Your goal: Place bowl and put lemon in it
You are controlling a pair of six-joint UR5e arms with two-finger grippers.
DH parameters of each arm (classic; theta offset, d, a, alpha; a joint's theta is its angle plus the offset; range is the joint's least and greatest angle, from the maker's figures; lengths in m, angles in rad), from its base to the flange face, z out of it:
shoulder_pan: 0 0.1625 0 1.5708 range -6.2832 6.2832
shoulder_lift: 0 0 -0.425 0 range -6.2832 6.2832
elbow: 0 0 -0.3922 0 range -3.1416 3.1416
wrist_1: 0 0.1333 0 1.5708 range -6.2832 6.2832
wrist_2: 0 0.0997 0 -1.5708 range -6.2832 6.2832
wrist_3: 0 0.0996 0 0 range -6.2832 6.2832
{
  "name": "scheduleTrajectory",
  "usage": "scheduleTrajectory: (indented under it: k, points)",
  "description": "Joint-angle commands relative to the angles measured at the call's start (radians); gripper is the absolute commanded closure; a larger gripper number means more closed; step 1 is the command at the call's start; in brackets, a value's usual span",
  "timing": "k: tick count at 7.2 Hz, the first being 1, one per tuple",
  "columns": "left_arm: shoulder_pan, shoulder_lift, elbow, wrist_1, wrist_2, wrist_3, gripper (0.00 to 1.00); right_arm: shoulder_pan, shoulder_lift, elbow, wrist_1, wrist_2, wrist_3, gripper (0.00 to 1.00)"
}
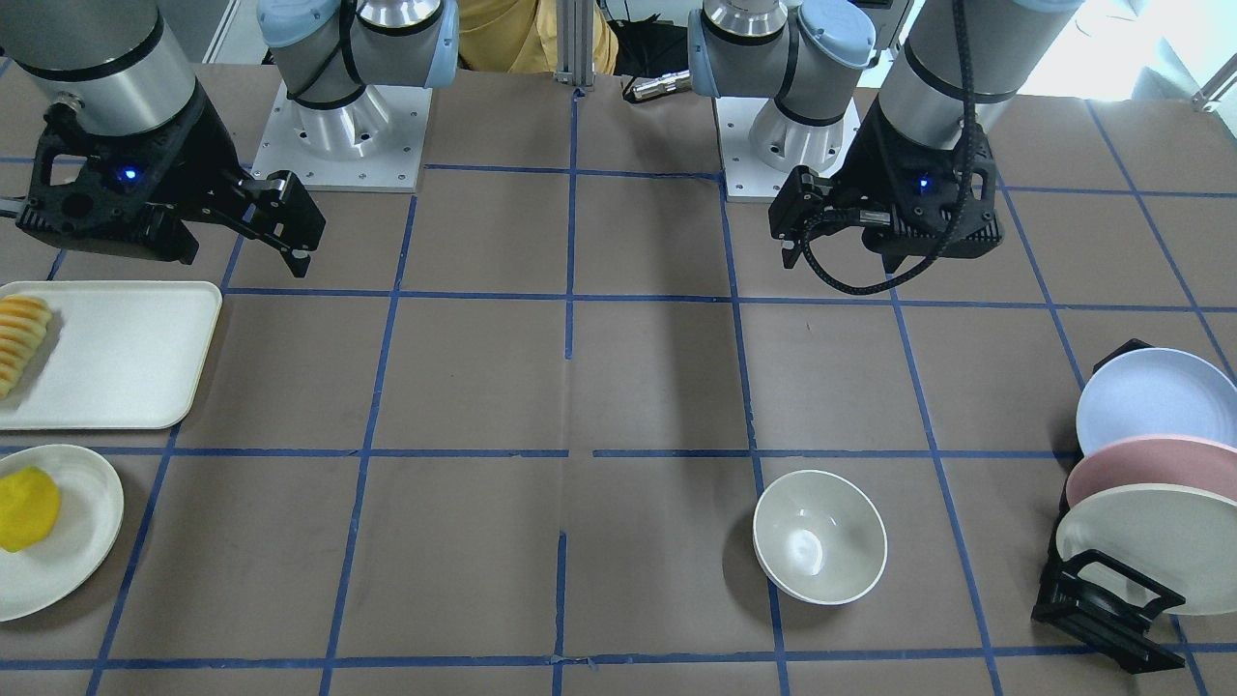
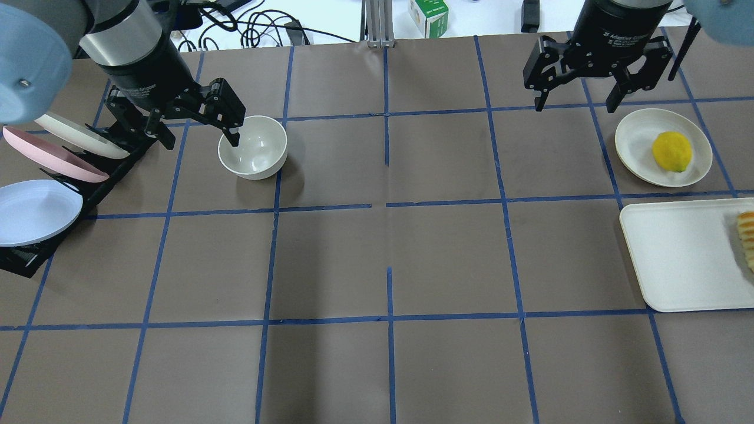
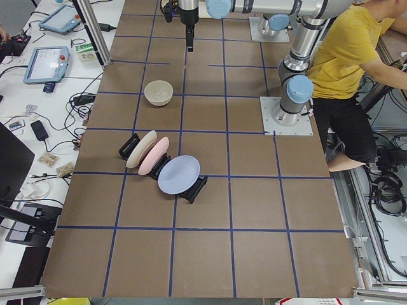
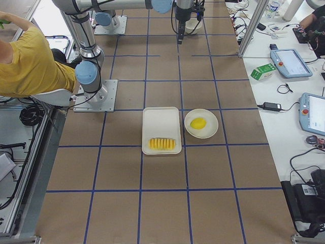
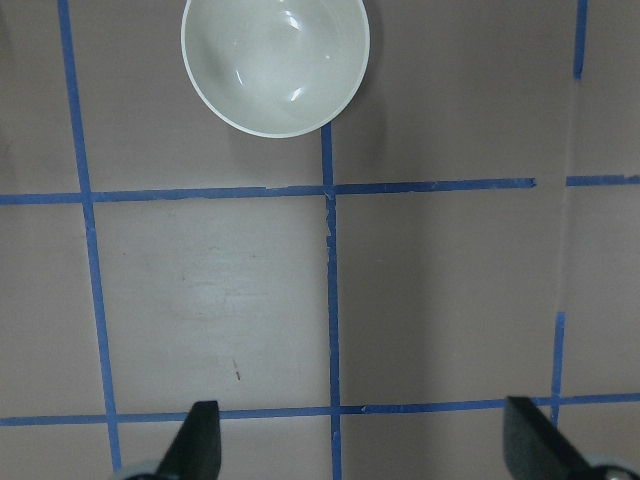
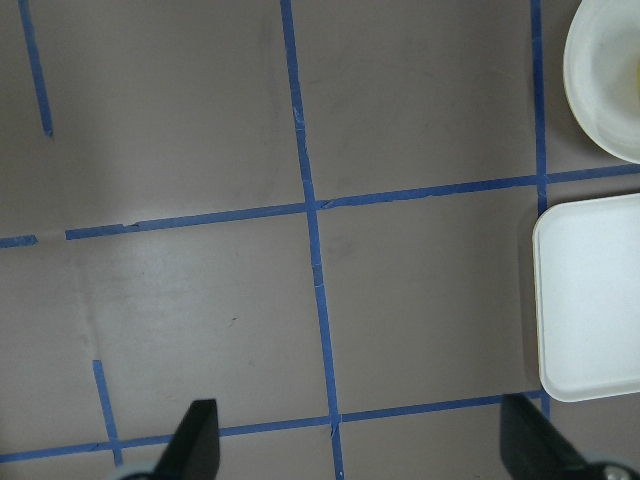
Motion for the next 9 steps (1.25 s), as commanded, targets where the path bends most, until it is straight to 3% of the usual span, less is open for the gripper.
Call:
scheduleTrajectory:
  k: [1,4,7,8,9]
  points:
    - [0.0,-0.002,0.0,0.001,-0.001,-0.002,0.0,-0.002,0.001,0.001,0.0,0.003,0.0,0.0]
    - [0.011,-0.054,0.0,0.043,-0.007,0.011,0.0,-0.006,-0.001,0.001,0.005,-0.001,-0.002,0.0]
    - [0.122,-0.288,0.02,0.373,-0.01,0.126,0.0,-0.012,0.048,-0.001,-0.018,-0.026,-0.054,0.0]
    - [0.13,-0.354,0.022,0.381,-0.007,0.174,0.0,-0.05,0.065,-0.001,-0.025,-0.062,-0.115,0.0]
    - [0.132,-0.428,0.014,0.469,-0.007,0.175,0.0,-0.133,0.103,0.001,-0.134,-0.053,-0.199,0.0]
